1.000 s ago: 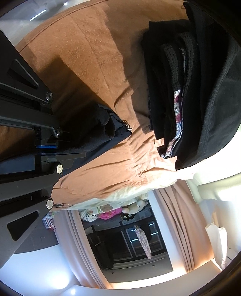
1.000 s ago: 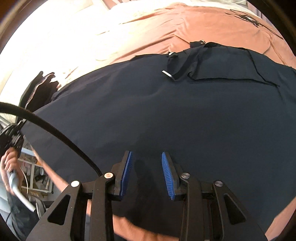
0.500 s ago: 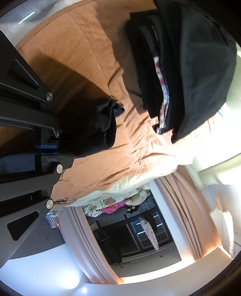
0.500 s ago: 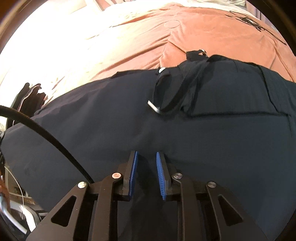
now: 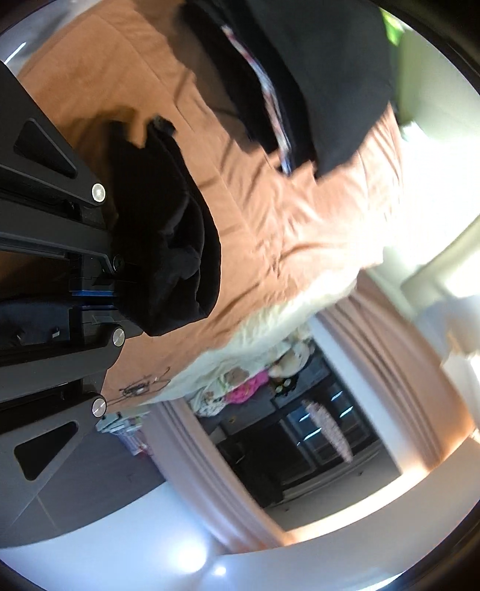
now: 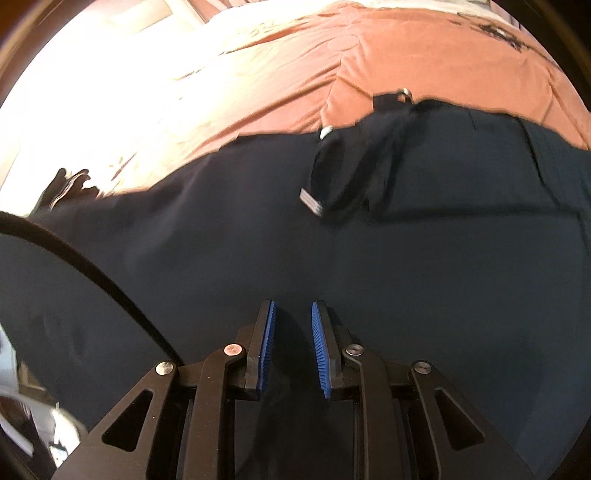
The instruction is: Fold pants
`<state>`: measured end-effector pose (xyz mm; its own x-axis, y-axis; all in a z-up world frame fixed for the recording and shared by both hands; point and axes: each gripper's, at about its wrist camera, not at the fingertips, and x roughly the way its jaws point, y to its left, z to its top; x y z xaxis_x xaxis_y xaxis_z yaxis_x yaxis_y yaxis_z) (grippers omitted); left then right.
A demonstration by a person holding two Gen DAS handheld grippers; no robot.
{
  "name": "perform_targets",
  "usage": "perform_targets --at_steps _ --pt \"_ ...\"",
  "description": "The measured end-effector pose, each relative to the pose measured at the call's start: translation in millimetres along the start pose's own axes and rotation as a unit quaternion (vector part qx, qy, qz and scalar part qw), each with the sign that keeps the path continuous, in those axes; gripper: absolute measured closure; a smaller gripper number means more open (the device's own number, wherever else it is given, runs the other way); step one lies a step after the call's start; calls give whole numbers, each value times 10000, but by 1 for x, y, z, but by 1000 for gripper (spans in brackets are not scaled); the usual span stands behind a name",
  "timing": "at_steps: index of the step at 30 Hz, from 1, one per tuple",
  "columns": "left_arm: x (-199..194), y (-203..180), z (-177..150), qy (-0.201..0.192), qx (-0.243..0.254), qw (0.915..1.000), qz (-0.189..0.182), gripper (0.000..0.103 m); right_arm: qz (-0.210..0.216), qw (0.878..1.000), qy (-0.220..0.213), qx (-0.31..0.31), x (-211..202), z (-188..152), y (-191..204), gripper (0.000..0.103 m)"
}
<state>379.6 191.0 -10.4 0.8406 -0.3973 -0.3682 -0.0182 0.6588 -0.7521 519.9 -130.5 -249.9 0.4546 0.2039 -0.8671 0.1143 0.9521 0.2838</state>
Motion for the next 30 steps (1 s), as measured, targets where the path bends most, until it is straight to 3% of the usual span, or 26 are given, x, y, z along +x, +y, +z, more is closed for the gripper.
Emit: perform_targets --at_steps 12,22,24,26,30 --pt "15 -127 3 143 1103 9922 -570 101 835 9964 112 117 -8 -94 16 85" --pt "34 -225 -21 358 1752 9779 -1086 101 825 9927 -675 560 -58 -143 -11 84" --pt "40 -239 -27 418 1839 9754 -1139 101 808 9905 -840 730 -57 -153 -11 76" --pt "49 -257 -35 500 1963 9718 -1205 101 727 9875 -1048 926 -66 -163 -25 60" --pt "63 -290 -51 620 2147 9653 -1354 101 689 9792 -1439 1253 -81 -180 -50 57"
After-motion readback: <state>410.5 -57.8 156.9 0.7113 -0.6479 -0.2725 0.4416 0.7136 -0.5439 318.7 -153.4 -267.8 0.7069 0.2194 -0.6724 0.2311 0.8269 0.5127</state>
